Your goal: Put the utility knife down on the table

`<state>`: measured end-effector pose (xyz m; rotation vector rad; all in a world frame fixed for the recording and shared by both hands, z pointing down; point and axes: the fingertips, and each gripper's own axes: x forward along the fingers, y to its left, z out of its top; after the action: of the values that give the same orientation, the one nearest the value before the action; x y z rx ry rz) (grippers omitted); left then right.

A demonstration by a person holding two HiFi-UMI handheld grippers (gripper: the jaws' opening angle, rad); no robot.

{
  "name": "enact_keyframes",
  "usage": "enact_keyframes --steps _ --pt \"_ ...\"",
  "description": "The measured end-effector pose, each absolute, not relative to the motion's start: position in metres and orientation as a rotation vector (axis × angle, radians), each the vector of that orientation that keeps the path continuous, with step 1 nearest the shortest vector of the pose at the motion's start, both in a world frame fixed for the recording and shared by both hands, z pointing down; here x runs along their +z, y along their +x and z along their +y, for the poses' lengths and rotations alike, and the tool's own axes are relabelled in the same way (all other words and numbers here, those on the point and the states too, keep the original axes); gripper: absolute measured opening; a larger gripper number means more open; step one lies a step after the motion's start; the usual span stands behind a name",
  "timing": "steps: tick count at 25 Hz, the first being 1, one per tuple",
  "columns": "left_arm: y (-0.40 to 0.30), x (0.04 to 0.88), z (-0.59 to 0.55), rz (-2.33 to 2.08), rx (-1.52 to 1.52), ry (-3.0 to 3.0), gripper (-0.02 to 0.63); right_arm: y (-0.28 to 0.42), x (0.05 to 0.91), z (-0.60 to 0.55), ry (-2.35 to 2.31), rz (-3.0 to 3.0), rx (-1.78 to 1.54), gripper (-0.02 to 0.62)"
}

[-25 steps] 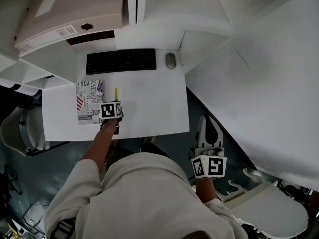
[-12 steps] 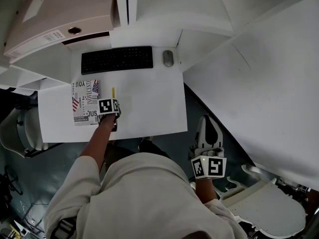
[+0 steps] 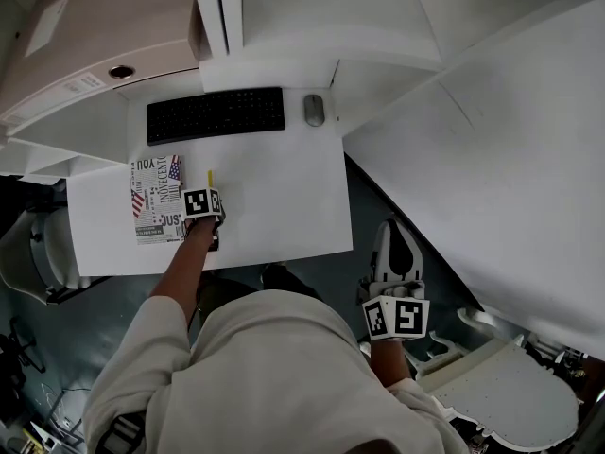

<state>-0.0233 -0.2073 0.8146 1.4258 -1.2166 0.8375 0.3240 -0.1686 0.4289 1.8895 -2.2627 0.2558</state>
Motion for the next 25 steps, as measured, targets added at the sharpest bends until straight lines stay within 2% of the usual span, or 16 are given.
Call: enact_keyframes --steps 25 --pt "-0.0218 0.8244 -0.2046 -1.110 0.922 1.355 0.061 0.3337 0.4341 -0.1721 1.917 -2.251 0.294 0.003"
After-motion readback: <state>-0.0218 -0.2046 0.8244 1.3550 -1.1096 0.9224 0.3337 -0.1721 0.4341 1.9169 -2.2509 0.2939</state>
